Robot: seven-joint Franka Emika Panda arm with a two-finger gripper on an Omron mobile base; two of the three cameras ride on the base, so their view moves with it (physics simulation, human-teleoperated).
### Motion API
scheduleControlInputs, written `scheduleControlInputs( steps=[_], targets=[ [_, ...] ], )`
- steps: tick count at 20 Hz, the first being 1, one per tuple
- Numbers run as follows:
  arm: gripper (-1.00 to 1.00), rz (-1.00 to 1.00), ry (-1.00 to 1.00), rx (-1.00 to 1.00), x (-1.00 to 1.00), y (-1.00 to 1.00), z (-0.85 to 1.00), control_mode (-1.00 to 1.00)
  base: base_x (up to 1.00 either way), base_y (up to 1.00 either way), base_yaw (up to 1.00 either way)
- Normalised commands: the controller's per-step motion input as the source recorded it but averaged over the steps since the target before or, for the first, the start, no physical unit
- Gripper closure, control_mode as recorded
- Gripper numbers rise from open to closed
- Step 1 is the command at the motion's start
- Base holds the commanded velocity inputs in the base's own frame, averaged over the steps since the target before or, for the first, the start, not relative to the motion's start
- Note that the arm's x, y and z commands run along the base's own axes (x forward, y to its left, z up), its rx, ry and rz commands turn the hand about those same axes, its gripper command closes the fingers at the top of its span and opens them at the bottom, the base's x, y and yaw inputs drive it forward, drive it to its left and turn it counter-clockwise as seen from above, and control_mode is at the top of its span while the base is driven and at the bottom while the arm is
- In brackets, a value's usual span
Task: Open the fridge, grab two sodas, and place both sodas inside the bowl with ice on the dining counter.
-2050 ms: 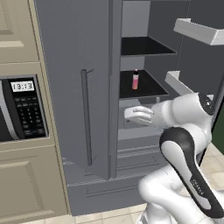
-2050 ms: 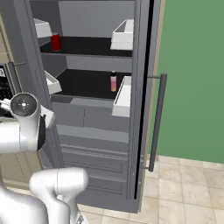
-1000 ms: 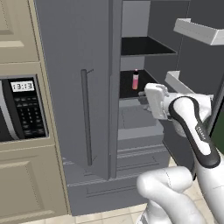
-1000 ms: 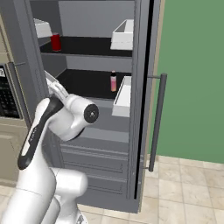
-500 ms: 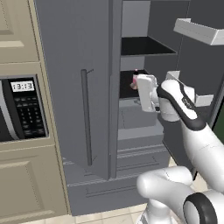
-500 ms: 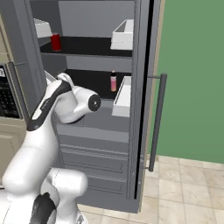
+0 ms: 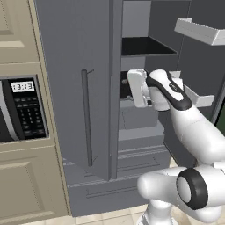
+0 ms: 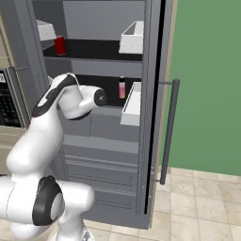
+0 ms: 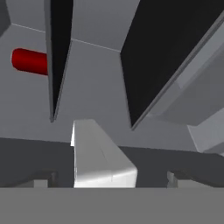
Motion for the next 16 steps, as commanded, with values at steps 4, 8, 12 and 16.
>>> scheduleControlInputs(
  steps=[4,8,12,16],
  targets=[
    [-1.00,0.05,0.06,0.00,0.02,0.29,-0.02,-1.00,0.00,0.00,0.00],
    [-1.00,0.07,0.06,0.00,-0.02,0.33,-0.06,-1.00,0.00,0.00,0.00],
    [-1.00,0.08,0.05,0.00,-0.14,0.30,-0.05,-1.00,0.00,0.00,0.00],
    [-1.00,0.07,0.04,0.00,-0.22,0.35,-0.06,-1.00,0.00,0.00,0.00]
  ],
)
